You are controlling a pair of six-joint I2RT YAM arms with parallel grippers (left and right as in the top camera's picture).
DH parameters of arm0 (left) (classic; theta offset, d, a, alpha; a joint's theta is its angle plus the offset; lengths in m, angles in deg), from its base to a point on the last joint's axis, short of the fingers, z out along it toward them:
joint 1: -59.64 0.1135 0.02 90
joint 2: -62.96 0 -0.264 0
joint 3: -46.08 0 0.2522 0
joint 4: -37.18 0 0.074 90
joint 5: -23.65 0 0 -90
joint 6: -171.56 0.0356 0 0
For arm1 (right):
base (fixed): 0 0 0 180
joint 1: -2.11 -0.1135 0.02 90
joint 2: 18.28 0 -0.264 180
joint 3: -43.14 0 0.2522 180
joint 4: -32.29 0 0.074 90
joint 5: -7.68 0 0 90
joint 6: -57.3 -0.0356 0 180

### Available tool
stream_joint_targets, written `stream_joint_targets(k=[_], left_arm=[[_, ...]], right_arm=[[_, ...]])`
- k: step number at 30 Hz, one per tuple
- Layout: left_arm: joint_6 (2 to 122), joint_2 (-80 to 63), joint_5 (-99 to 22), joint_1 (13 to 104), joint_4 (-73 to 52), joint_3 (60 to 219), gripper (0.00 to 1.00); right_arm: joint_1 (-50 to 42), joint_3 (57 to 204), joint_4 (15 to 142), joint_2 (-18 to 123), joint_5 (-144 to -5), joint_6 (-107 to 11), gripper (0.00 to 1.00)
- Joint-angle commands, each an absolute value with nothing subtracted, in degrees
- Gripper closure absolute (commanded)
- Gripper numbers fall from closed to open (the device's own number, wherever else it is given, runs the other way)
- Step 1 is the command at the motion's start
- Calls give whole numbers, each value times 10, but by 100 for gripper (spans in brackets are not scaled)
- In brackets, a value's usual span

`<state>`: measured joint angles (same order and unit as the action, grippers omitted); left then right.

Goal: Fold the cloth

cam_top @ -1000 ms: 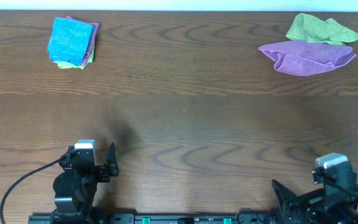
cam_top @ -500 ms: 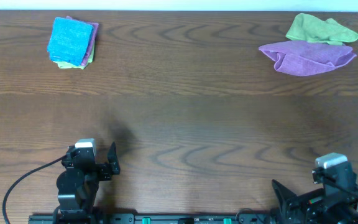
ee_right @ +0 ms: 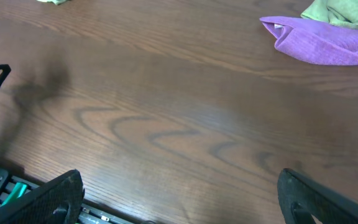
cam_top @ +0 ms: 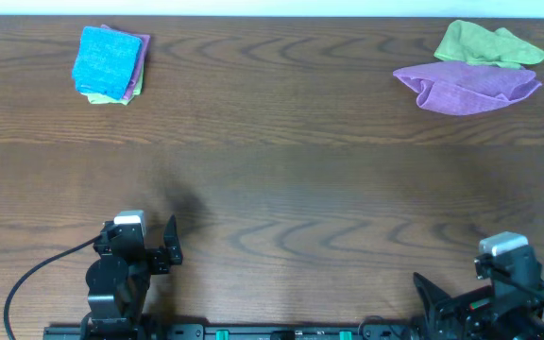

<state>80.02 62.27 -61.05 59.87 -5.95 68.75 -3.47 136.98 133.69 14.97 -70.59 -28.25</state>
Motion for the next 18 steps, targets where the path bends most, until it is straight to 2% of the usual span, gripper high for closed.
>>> stream_joint_targets(k=[1, 6, 10, 18], left_arm=[[794, 627, -619, 600, -57, 679, 4], [794, 627, -619, 600, -57, 679, 5], [794, 627, -619, 600, -57, 679, 5], [794, 627, -619, 600, -57, 679, 5]], right_arm=[[-39, 1370, 1338, 150, -708, -279, 1], [-39, 1370, 1338, 150, -708, -279, 1], [-29, 1357, 1284, 137, -740, -235, 1], [-6, 1074, 1045, -39, -733, -226, 1]])
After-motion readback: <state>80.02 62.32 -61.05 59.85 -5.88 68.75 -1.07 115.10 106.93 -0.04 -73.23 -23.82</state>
